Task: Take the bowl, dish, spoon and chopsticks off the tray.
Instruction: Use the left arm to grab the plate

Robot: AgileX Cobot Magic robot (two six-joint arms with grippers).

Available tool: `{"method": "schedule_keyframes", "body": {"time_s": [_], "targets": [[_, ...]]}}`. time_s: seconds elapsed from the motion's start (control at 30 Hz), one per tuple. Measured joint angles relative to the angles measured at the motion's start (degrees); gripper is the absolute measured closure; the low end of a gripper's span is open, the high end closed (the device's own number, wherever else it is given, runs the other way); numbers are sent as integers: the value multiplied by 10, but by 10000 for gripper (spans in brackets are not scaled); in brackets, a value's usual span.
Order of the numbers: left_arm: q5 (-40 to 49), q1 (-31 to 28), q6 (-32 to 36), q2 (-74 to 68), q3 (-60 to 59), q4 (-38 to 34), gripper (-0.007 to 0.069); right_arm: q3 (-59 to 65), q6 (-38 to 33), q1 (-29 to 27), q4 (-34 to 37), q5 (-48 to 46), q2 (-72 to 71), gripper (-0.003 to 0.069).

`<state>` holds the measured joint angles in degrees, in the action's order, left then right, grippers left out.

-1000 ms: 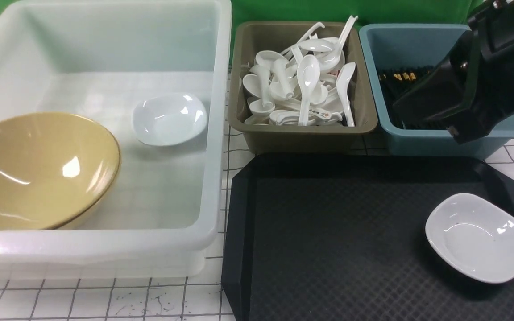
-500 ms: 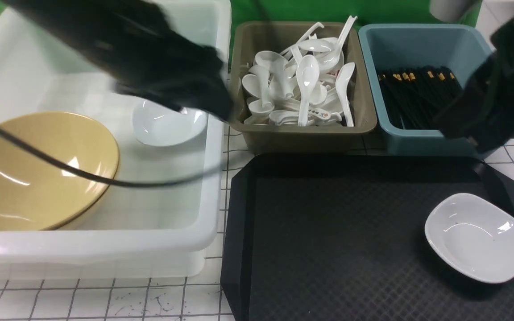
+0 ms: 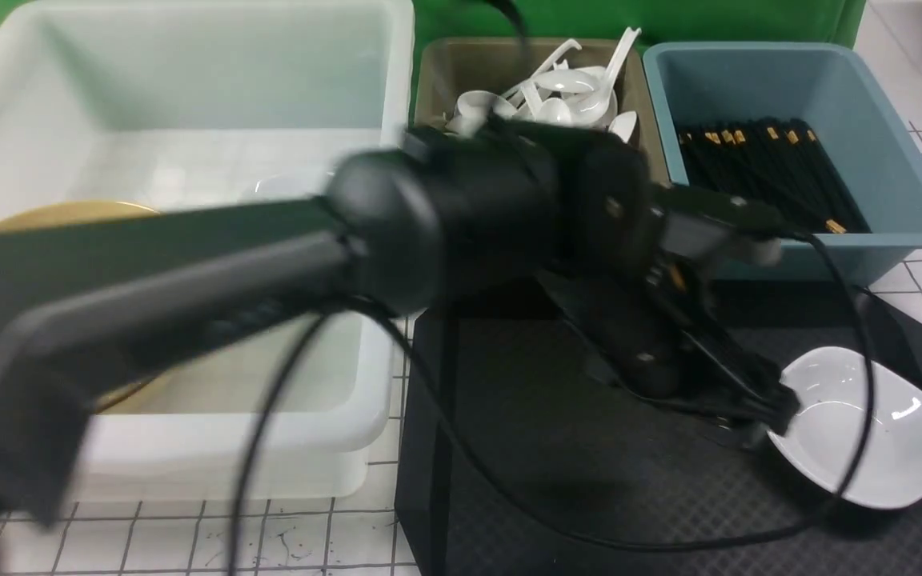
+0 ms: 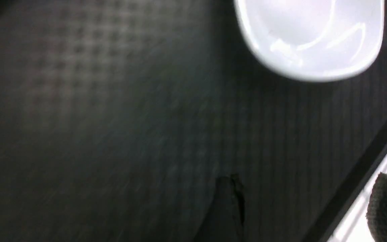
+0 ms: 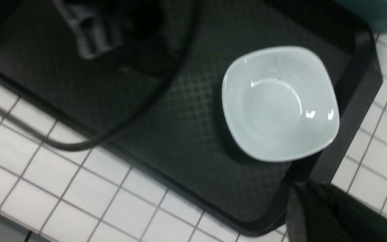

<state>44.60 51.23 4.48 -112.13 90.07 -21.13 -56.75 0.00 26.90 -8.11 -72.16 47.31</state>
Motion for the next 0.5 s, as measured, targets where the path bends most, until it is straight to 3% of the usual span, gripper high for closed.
{"method": "schedule_keyframes", "body": {"time_s": [0.5], "targets": [[44,13,-4,-244,271,2,155,31,0,0,0,-1,-39,610]]}}
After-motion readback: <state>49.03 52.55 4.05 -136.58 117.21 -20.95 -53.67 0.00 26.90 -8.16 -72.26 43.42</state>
